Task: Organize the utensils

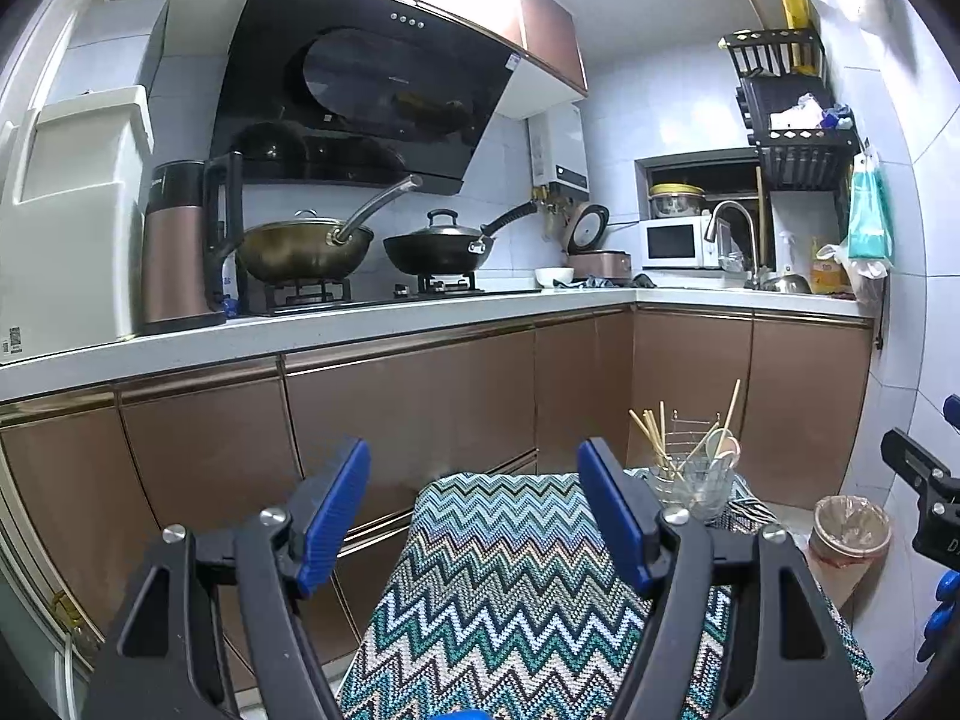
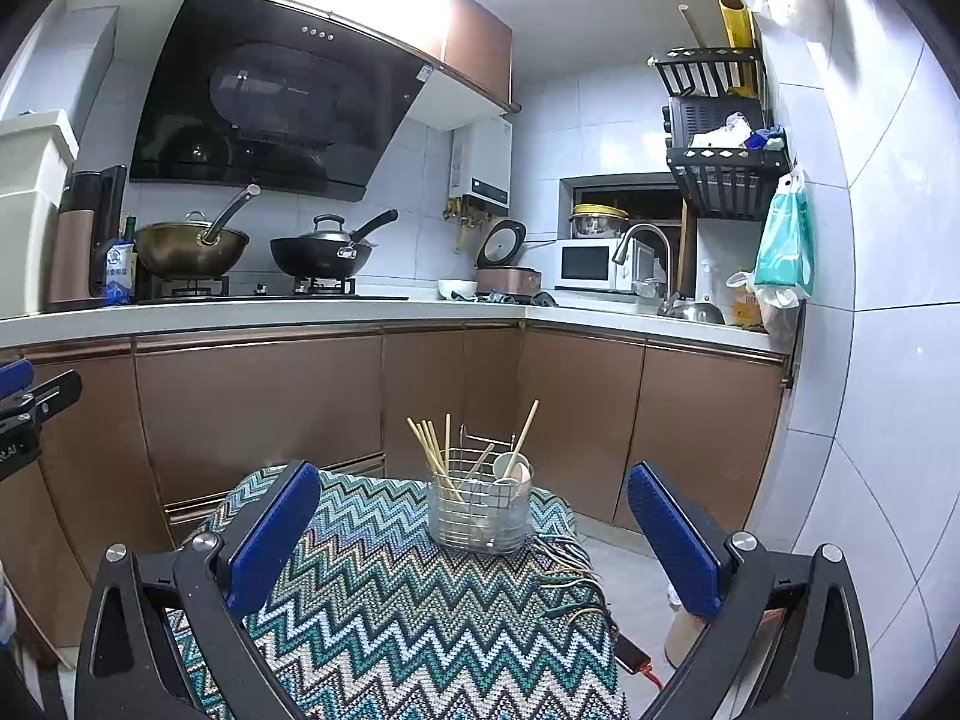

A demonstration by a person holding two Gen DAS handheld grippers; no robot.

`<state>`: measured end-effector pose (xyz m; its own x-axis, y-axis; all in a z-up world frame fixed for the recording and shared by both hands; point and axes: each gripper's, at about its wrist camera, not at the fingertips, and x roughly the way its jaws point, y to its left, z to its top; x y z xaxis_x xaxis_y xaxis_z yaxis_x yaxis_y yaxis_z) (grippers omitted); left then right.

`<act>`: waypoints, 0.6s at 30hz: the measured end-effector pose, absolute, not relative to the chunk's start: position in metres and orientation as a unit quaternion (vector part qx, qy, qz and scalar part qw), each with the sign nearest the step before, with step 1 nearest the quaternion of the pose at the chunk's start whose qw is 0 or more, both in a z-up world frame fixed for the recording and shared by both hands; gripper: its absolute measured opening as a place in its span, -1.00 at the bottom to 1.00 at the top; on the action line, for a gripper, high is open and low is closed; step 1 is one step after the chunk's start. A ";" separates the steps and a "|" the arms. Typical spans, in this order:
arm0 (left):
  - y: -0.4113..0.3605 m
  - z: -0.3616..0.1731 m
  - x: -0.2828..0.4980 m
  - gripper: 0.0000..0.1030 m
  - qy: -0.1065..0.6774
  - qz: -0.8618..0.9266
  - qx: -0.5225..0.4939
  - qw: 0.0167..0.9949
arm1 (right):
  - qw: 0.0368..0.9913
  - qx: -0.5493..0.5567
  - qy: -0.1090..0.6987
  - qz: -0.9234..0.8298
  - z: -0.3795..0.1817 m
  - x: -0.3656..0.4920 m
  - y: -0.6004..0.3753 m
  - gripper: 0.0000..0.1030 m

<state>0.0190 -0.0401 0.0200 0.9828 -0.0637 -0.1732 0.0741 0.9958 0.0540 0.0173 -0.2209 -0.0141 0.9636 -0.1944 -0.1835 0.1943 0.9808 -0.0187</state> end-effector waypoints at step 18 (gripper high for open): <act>-0.045 0.015 0.029 0.37 0.098 -0.036 0.020 0.994 | 0.989 0.028 0.084 -0.117 -0.018 0.009 -0.243 1.00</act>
<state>0.0288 -0.0448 0.0146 0.9783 -0.0674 -0.1961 0.0754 0.9966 0.0336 0.0088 -0.2428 -0.0180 0.9586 -0.2269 -0.1718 0.2363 0.9710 0.0361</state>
